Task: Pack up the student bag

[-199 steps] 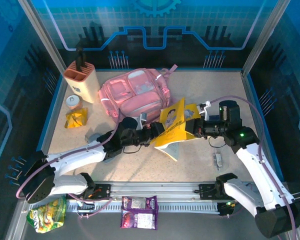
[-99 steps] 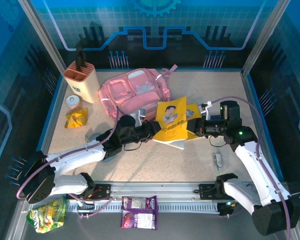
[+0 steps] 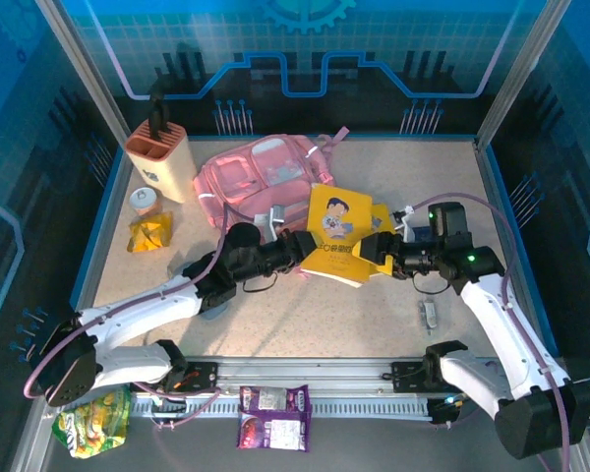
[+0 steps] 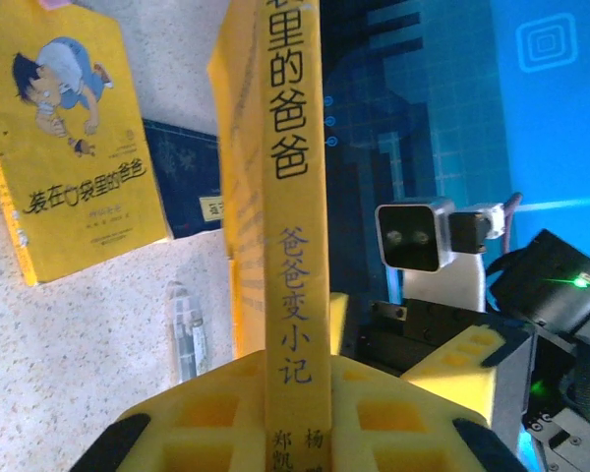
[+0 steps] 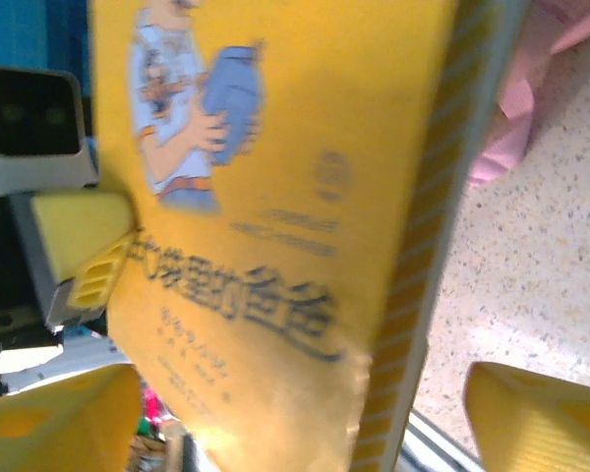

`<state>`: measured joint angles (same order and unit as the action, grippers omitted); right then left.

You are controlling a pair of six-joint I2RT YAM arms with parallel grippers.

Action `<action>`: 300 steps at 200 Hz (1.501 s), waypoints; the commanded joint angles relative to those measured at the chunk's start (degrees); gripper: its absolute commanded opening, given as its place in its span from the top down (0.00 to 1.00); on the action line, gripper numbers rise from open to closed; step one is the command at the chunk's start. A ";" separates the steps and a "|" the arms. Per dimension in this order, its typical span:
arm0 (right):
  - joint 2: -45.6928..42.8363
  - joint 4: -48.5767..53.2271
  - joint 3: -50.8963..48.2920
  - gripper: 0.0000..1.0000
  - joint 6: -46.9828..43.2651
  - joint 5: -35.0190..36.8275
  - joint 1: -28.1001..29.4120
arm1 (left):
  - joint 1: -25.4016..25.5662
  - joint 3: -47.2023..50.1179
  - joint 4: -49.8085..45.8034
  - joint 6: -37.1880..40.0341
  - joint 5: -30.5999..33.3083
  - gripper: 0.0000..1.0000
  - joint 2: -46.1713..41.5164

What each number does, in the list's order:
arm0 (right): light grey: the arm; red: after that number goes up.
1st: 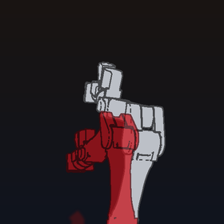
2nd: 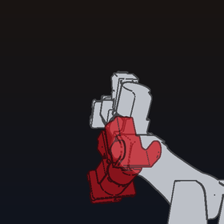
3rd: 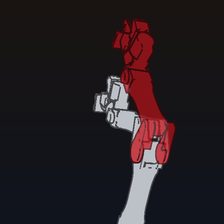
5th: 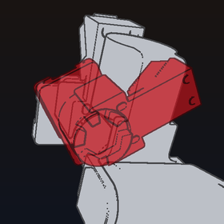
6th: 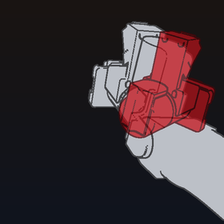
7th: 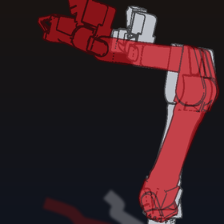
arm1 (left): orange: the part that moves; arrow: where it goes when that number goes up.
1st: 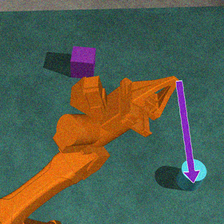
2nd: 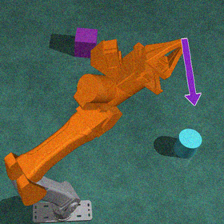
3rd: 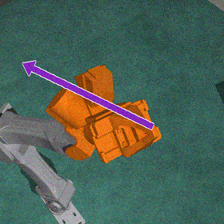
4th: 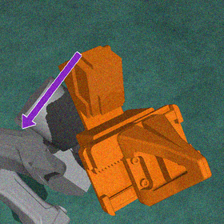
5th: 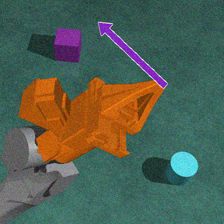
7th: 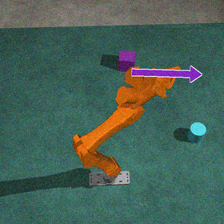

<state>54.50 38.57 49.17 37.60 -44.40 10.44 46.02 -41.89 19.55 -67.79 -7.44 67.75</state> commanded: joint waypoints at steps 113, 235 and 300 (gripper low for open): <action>-3.01 -28.88 -0.23 0.09 23.75 -13.39 -0.66 | 0.32 -7.41 2.52 6.28 1.89 1.00 -1.29; -1.03 -6.74 6.93 1.00 6.89 -3.11 -1.41 | 0.31 -11.46 -22.34 17.21 3.92 0.65 -3.52; -0.90 13.15 11.35 1.00 -7.20 8.59 -6.22 | -2.94 -20.82 -46.14 44.32 16.74 0.38 3.23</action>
<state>53.82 43.05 57.54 38.41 -40.97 6.57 45.41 -58.57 -16.12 -37.71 3.51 66.92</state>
